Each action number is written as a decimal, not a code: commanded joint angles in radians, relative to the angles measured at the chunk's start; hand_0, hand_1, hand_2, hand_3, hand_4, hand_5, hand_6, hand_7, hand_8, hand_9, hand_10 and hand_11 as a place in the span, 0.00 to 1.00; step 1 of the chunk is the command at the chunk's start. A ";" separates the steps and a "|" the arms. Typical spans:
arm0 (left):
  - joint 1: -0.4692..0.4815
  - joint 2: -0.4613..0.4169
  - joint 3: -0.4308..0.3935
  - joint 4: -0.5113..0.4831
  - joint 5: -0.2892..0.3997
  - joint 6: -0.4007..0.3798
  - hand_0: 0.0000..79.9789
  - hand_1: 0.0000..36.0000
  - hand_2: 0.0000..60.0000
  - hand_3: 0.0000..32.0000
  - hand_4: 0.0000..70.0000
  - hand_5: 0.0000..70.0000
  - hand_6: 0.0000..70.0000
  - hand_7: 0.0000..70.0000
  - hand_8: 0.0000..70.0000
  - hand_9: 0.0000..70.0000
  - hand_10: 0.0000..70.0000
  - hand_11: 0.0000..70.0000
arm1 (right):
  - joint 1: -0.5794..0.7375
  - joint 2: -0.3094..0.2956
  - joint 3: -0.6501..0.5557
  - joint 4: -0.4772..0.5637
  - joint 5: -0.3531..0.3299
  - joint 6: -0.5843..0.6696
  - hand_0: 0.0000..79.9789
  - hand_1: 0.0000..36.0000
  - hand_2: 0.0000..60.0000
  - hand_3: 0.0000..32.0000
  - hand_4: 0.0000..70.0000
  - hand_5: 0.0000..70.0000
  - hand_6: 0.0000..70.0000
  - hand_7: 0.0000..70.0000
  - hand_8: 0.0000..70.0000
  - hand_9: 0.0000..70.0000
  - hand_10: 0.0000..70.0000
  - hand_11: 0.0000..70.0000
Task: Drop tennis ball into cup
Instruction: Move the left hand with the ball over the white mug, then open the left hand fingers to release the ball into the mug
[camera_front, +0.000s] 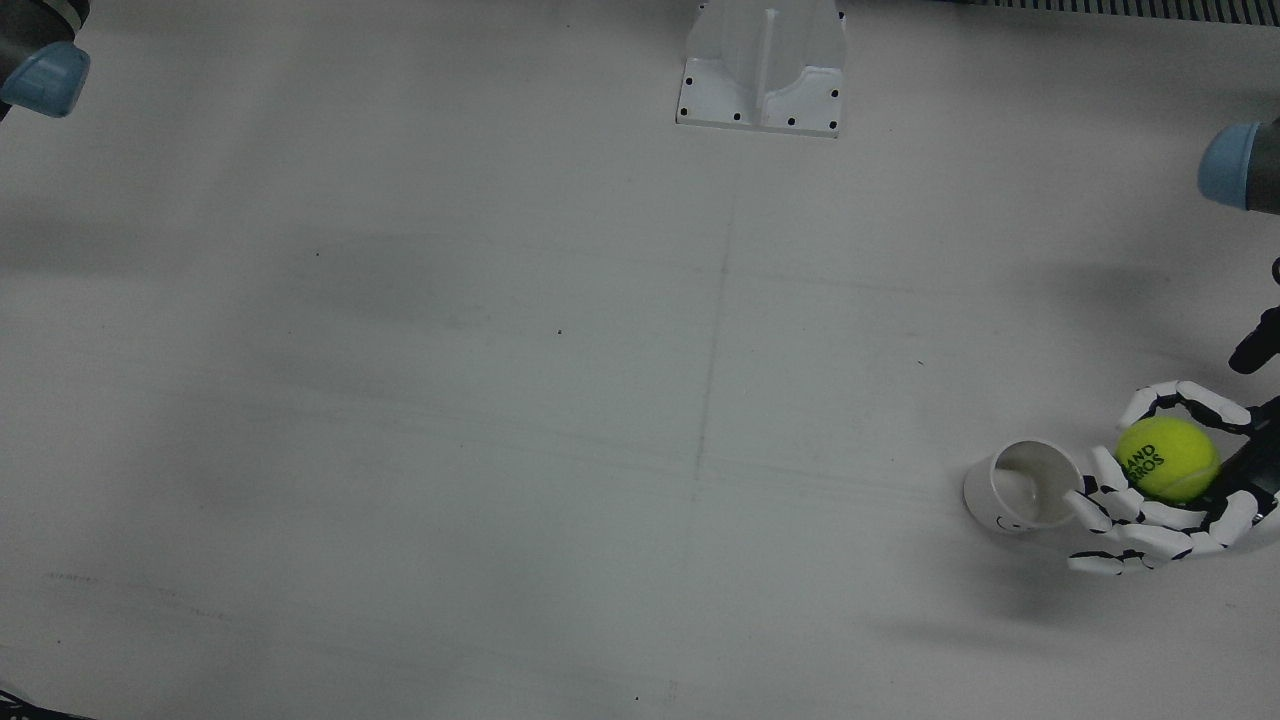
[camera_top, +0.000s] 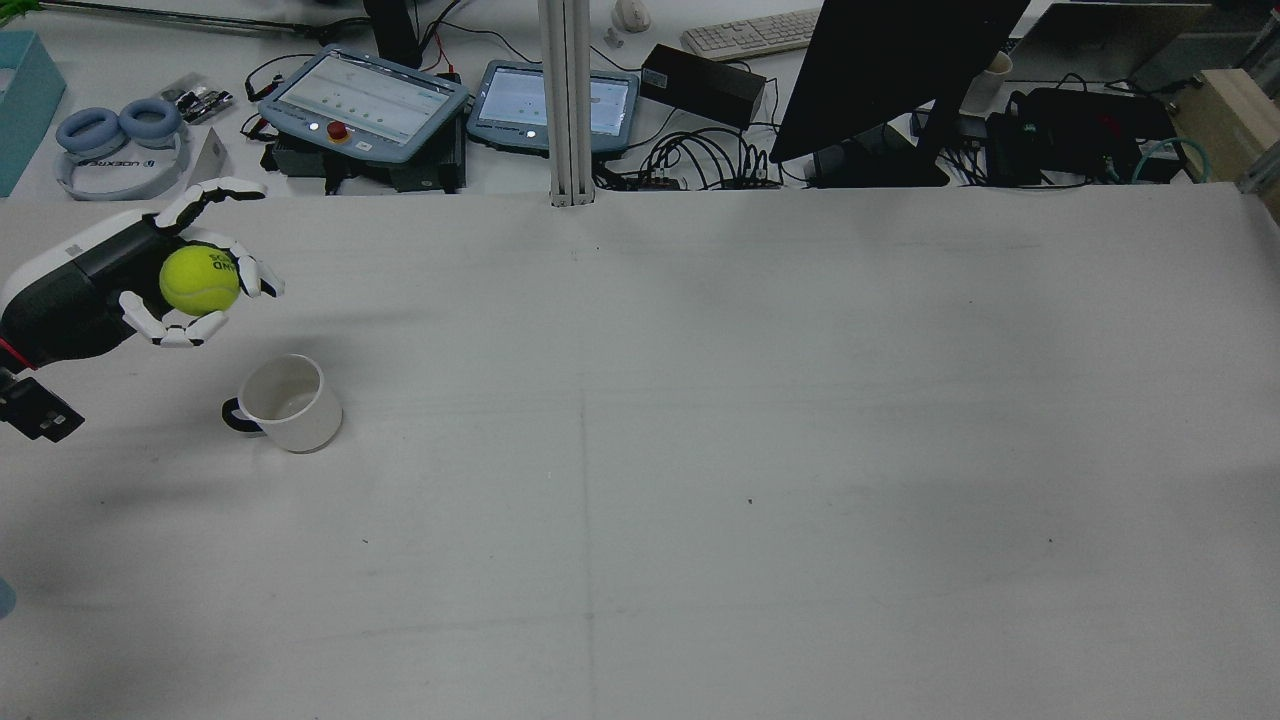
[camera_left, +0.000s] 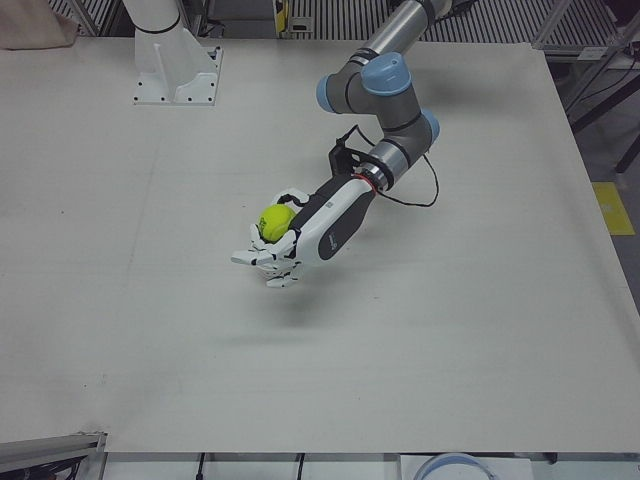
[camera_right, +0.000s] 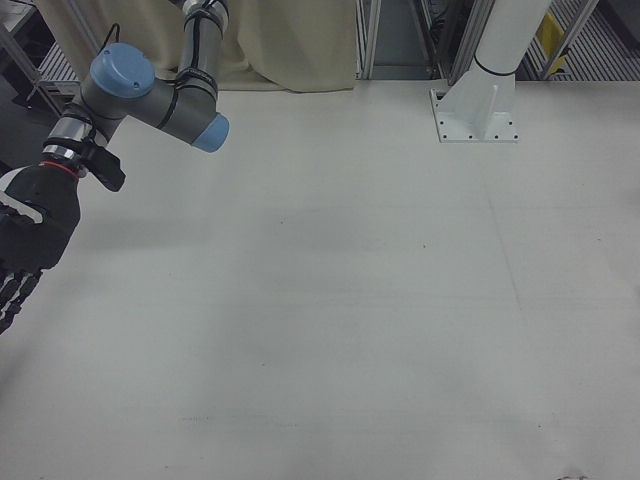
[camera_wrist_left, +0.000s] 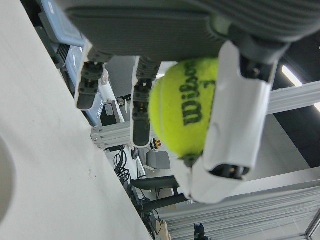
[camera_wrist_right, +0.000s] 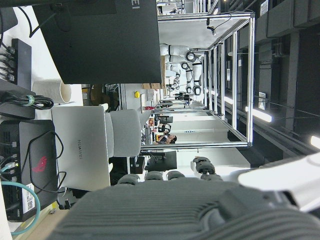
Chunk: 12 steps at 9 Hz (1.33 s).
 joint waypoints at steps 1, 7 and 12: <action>0.124 -0.011 0.049 -0.019 -0.068 0.020 1.00 1.00 0.84 0.99 0.00 0.41 0.88 0.80 0.54 0.49 0.18 0.32 | 0.000 0.000 -0.001 0.000 0.001 0.000 0.00 0.00 0.00 0.00 0.00 0.00 0.00 0.00 0.00 0.00 0.00 0.00; 0.146 -0.044 0.135 -0.063 -0.070 -0.024 0.88 0.99 0.63 1.00 0.00 0.27 0.48 0.18 0.21 0.04 0.13 0.23 | 0.001 0.000 0.002 0.000 0.001 -0.001 0.00 0.00 0.00 0.00 0.00 0.00 0.00 0.00 0.00 0.00 0.00 0.00; 0.000 -0.043 0.117 -0.062 -0.054 -0.107 0.71 0.81 0.58 1.00 0.00 0.22 0.41 0.15 0.16 0.01 0.11 0.19 | 0.001 0.000 0.002 0.000 0.001 -0.003 0.00 0.00 0.00 0.00 0.00 0.00 0.00 0.00 0.00 0.00 0.00 0.00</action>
